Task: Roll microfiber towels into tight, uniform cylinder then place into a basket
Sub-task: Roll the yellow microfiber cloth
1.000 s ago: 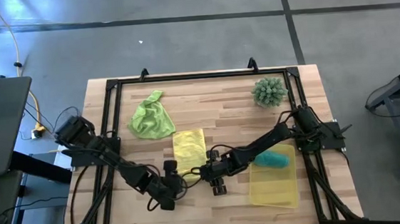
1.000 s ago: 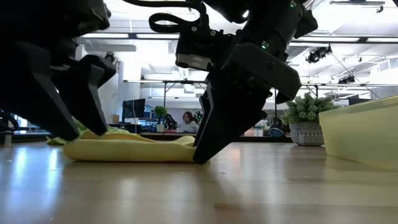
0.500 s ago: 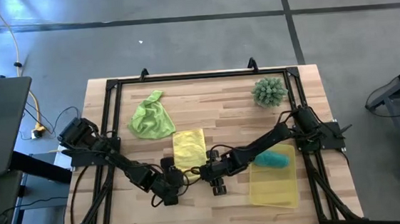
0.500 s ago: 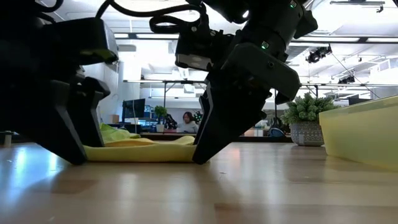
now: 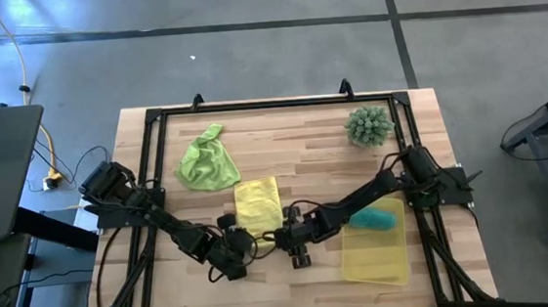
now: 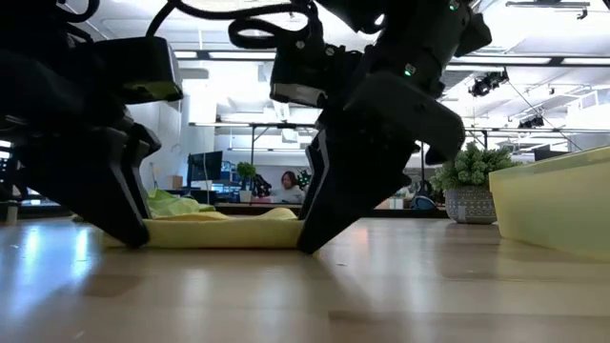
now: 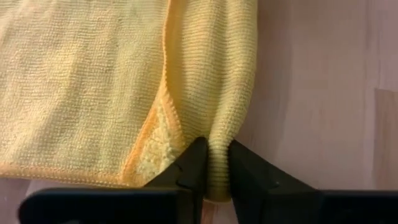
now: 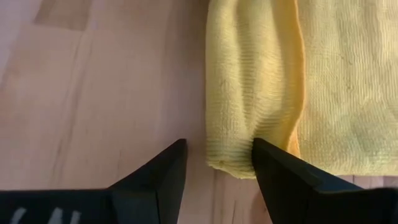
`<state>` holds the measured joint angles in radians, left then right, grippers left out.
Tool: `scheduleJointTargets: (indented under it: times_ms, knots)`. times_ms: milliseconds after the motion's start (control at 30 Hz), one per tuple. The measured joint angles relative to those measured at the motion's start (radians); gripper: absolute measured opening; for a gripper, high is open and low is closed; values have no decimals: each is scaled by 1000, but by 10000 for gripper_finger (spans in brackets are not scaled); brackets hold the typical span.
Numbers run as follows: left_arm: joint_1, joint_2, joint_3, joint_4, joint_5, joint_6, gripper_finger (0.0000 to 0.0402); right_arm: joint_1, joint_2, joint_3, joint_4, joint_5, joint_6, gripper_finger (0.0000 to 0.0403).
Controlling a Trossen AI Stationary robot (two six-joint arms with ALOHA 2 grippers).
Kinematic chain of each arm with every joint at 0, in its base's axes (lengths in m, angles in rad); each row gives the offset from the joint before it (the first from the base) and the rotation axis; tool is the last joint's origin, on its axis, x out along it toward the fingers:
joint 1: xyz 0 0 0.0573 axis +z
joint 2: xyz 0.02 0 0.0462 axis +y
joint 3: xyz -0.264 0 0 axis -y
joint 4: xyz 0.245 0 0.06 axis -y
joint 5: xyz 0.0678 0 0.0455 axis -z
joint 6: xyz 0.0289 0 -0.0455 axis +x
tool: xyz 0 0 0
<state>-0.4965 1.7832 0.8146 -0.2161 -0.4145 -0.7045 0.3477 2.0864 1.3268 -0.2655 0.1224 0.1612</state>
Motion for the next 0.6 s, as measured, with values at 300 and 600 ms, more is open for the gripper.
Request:
scheduleJointTargets:
  times_ms: [300,600]
  knots:
    - [0,-3,1,16,63,-61,11,30,10,3,-19,68,-5,84]
    - [12,-48,-3,50,222,-107,8,20,12,4,-31,6,41,16]
